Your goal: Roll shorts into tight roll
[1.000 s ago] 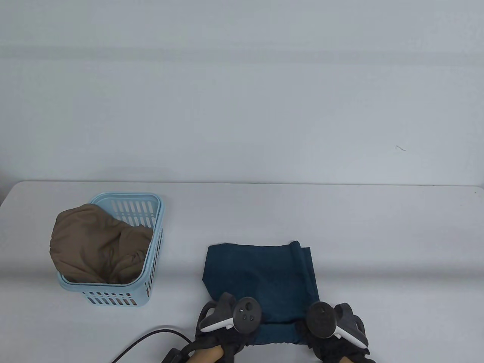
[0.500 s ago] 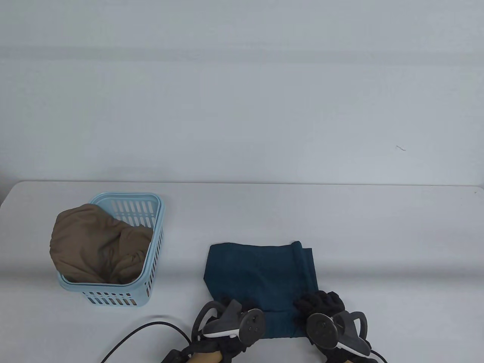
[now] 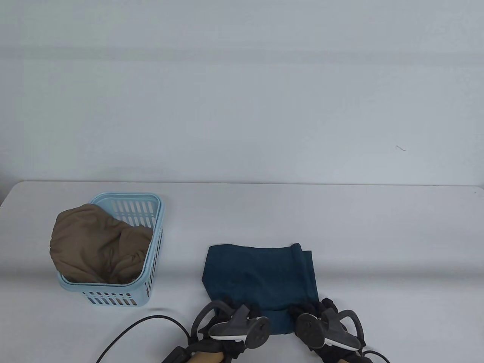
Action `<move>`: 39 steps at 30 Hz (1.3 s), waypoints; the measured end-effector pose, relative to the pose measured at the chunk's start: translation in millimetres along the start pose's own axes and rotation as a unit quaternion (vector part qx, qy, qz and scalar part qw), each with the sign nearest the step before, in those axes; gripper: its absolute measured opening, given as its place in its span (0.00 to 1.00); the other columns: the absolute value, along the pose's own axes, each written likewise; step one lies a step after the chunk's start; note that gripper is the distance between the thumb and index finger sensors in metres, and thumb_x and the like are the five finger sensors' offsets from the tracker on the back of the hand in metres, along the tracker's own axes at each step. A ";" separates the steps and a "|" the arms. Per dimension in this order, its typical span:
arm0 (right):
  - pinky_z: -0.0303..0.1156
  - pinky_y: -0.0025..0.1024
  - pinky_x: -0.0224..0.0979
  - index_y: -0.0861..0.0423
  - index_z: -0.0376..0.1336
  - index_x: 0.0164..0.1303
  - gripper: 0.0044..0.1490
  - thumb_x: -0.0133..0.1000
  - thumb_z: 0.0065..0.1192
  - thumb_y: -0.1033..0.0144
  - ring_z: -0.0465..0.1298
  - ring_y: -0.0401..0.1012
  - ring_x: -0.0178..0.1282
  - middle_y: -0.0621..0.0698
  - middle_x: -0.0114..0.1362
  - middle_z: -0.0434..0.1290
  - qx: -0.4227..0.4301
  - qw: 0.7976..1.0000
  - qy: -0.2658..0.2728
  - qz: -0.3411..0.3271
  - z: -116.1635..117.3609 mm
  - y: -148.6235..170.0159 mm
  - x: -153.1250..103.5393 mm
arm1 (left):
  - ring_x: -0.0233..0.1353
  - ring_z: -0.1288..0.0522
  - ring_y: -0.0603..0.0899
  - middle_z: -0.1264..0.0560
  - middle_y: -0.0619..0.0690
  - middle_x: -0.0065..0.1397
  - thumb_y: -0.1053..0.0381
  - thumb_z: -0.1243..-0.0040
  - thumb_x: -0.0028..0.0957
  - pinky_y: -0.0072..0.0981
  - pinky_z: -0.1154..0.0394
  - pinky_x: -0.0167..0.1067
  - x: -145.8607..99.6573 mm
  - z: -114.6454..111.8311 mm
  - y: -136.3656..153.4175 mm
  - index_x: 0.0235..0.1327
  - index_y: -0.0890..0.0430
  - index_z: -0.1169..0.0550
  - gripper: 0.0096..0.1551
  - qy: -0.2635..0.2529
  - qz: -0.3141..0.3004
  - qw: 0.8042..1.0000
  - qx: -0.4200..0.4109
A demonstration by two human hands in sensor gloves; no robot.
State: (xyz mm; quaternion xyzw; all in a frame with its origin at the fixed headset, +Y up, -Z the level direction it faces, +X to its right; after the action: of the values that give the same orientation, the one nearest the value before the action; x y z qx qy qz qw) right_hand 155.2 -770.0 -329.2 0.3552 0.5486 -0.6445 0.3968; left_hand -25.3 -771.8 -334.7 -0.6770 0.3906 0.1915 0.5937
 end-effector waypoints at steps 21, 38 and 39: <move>0.48 0.71 0.75 0.58 0.63 0.68 0.32 0.59 0.40 0.58 0.68 0.56 0.69 0.59 0.69 0.70 0.139 0.987 -0.041 0.065 1.0 16.3 -1.0 | 0.75 0.29 0.67 0.33 0.62 0.79 0.52 0.43 0.53 0.79 0.47 0.68 -18.5 31.4 2.5 0.66 0.56 0.27 0.27 -0.037 -0.059 0.993 -0.100; 0.36 0.74 0.76 0.59 0.46 0.81 0.49 0.54 0.55 0.49 0.50 0.59 0.82 0.61 0.84 0.49 -0.009 0.996 -0.084 0.009 7.5 -5.6 -4.2 | 0.79 0.39 0.73 0.43 0.66 0.83 0.49 0.41 0.52 0.80 0.52 0.68 -1.7 -0.7 1.5 0.80 0.61 0.42 0.44 0.014 -0.003 1.000 -0.006; 0.36 0.73 0.76 0.59 0.46 0.81 0.49 0.54 0.55 0.49 0.50 0.60 0.82 0.61 0.83 0.49 -0.016 0.996 -0.084 0.009 9.5 -6.5 -4.3 | 0.79 0.38 0.73 0.42 0.66 0.83 0.49 0.41 0.52 0.79 0.51 0.68 -1.0 -2.5 0.5 0.80 0.62 0.42 0.45 0.010 -0.001 1.000 -0.006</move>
State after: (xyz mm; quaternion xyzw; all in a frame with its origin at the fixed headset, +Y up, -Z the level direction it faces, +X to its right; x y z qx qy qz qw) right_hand 150.9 -778.4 -321.2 0.2985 0.5202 -0.6597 0.4529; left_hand -26.8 -773.9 -333.7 -0.6829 0.3946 0.1861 0.5859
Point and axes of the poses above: the tracker on the back of each hand, its own y axis roughly to the little-finger side, its own x axis roughly from the wrist to the fingertips, z = x × y, the point moved 2 cm from there along x, roughly from the wrist to the fingertips
